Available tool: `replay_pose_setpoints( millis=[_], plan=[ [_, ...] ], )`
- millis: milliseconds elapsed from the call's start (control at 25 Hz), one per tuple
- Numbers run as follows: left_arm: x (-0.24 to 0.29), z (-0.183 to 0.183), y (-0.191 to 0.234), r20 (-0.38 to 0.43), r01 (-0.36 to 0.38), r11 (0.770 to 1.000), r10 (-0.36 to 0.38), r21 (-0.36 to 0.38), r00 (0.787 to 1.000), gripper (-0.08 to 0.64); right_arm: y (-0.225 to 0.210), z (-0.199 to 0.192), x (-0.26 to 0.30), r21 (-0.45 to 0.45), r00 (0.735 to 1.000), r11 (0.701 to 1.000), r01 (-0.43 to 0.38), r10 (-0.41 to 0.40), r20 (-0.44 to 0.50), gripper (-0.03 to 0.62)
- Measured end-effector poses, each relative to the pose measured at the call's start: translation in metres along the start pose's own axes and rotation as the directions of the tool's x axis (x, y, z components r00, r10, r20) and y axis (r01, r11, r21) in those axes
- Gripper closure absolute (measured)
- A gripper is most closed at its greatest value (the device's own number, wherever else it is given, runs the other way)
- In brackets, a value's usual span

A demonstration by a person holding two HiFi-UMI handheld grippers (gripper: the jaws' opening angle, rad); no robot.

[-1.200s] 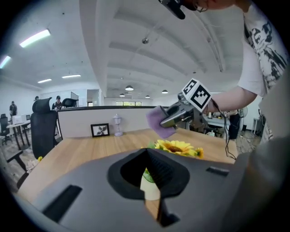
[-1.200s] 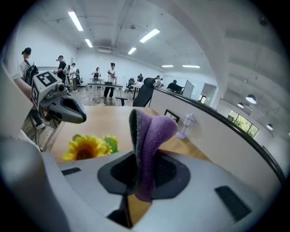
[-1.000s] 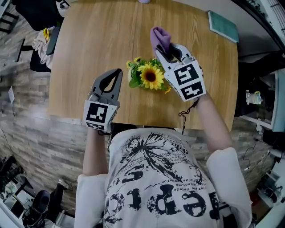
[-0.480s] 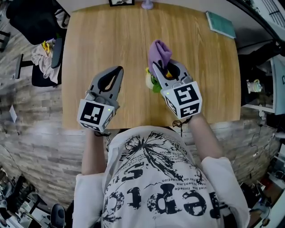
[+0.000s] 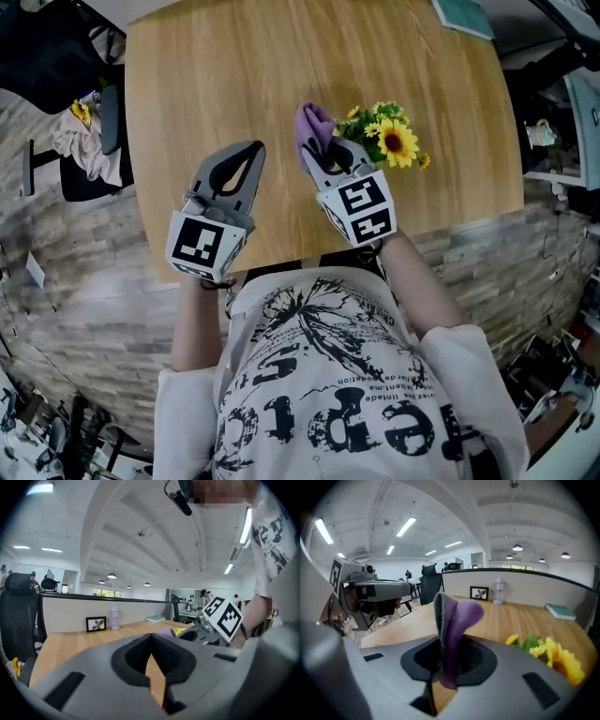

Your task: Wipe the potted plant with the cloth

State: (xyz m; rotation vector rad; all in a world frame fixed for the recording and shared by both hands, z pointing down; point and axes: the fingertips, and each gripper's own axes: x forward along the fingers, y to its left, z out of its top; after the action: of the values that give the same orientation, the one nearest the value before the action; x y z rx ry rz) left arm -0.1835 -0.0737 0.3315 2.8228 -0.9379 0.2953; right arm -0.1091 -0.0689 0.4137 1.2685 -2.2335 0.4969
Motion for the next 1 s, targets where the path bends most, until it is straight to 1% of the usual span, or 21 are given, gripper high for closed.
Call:
replay_pose_setpoints(
  millis=[80, 200, 320, 400, 560, 720, 800, 920, 1000],
  plan=[
    [-0.002, -0.009, 0.0, -0.012, 0.02, 1.0, -0.021, -0.007, 1.0, 0.557, 0.008, -0.014, 0.012, 0.033, 0.999, 0.999, -0.012, 0.013, -0.034, 0.514],
    [-0.005, -0.025, -0.001, -0.039, 0.04, 0.999, -0.041, -0.021, 0.998, 0.557, 0.012, -0.038, 0.029, 0.071, 0.996, 0.997, 0.0, 0.007, -0.094, 0.514],
    [-0.01, -0.038, -0.005, -0.062, 0.051, 0.998, -0.053, -0.032, 0.997, 0.557, 0.006, -0.06, 0.039, 0.129, 0.988, 0.991, 0.042, -0.021, -0.156, 0.514],
    [-0.013, -0.044, -0.007, -0.07, 0.057, 0.997, -0.06, -0.043, 0.996, 0.557, -0.002, -0.07, 0.042, 0.183, 0.982, 0.979, 0.085, -0.05, -0.184, 0.514],
    [-0.016, -0.056, -0.009, -0.098, 0.074, 0.996, -0.079, -0.045, 0.992, 0.557, -0.018, -0.076, 0.049, 0.279, 0.973, 0.947, 0.161, -0.106, -0.204, 0.514],
    [-0.018, -0.062, -0.01, -0.107, 0.085, 0.995, -0.09, -0.052, 0.99, 0.557, -0.025, -0.083, 0.048, 0.362, 0.968, 0.912, 0.193, -0.118, -0.219, 0.514],
    [-0.018, -0.064, -0.01, -0.106, 0.089, 0.994, -0.095, -0.055, 0.99, 0.557, -0.026, -0.087, 0.046, 0.377, 0.967, 0.904, 0.201, -0.121, -0.225, 0.514],
    [-0.015, -0.063, -0.011, -0.1, 0.101, 0.993, -0.106, -0.055, 0.989, 0.557, -0.025, -0.09, 0.042, 0.386, 0.966, 0.9, 0.202, -0.117, -0.233, 0.514],
    [-0.013, -0.066, -0.013, -0.101, 0.104, 0.993, -0.109, -0.054, 0.989, 0.557, -0.024, -0.095, 0.037, 0.413, 0.966, 0.888, 0.201, -0.109, -0.236, 0.514]
  ],
)
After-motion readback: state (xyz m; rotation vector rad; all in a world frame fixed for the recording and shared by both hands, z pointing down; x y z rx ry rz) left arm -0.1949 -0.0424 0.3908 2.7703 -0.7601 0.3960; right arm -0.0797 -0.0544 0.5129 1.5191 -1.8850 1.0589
